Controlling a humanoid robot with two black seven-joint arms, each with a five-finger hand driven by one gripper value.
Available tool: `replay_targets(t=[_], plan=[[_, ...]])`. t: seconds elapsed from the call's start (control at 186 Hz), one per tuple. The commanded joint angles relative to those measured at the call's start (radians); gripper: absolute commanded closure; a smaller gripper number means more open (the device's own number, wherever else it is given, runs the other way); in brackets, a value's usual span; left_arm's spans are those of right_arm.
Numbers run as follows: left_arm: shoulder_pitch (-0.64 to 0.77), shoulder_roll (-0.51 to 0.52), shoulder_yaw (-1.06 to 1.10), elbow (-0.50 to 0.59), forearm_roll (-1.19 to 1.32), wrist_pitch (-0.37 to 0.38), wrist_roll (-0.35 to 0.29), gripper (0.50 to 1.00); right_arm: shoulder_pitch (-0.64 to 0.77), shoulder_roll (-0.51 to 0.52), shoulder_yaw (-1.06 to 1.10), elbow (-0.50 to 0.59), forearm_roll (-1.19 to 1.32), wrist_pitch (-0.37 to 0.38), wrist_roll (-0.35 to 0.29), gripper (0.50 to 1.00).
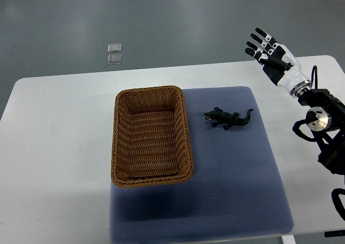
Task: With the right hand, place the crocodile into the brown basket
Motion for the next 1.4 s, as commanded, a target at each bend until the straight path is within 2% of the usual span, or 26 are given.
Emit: replay_targets(t=[0.0,1.172,1.392], plan=[[0.000,0.000,0.000,0.000,0.000,0.000,0.000,0.500,0.001,0.000,0.001,0.000,0.000,0.001,0.000,0.572],[0.000,0.000,0.000,0.000,0.000,0.000,0.000,0.500,0.003,-0.022,-0.010,0.017,0.000,0.006,0.000,0.572],[0.000,0.000,0.000,0.000,0.000,0.000,0.000,0.500,0.005,-0.026,-0.016,0.017,-0.002,0.028,0.000,0.572]])
